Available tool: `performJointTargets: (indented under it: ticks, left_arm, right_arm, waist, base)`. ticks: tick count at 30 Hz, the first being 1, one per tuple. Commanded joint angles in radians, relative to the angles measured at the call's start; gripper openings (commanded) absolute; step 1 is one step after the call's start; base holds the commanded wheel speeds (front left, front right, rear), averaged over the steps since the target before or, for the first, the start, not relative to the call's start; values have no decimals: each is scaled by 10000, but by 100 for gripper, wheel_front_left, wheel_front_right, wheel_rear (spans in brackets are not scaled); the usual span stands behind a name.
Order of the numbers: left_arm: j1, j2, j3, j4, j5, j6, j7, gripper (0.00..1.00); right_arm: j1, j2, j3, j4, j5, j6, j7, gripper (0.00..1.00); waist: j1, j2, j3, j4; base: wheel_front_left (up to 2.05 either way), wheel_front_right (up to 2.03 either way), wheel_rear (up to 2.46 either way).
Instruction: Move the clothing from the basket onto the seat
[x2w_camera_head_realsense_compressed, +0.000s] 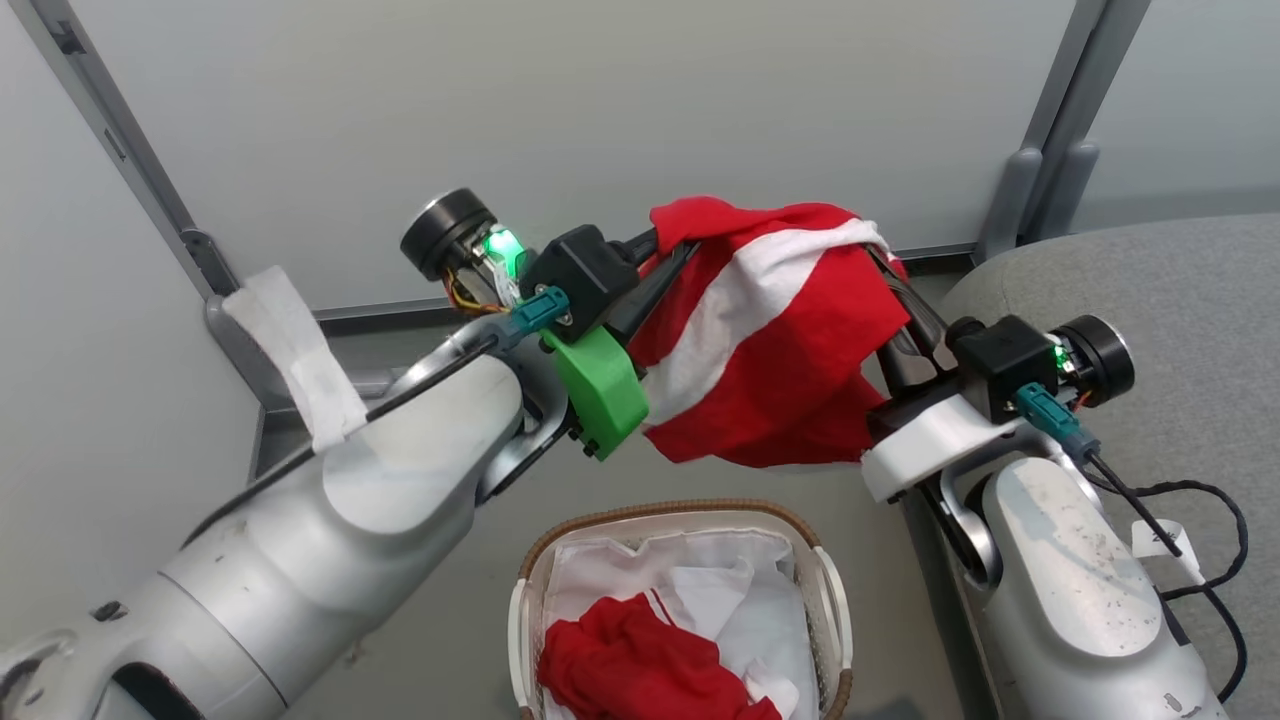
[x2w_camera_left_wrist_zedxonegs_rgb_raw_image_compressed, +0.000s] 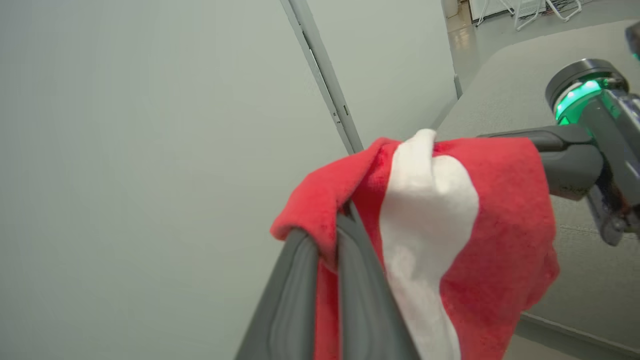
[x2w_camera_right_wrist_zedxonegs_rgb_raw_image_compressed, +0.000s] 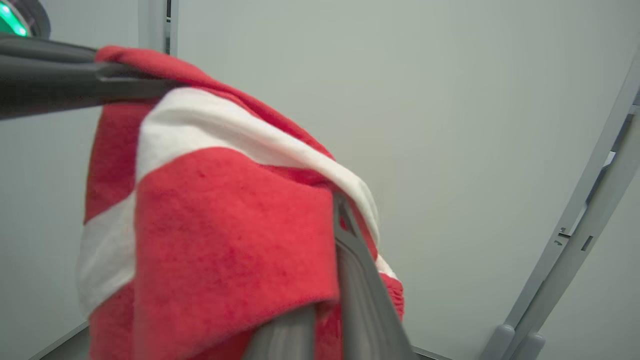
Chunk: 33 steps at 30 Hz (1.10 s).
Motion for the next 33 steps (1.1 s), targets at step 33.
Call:
performJointTargets:
  ticks: [33]
  left_arm:
    - [5901, -1322, 4071, -370, 1768, -232, -170, 100]
  right_arm:
    - [800, -41, -1745, -309, -398, -10, -51, 0]
  waist:
    - [0, 0, 432, -304]
  base:
    - [0, 0, 0]
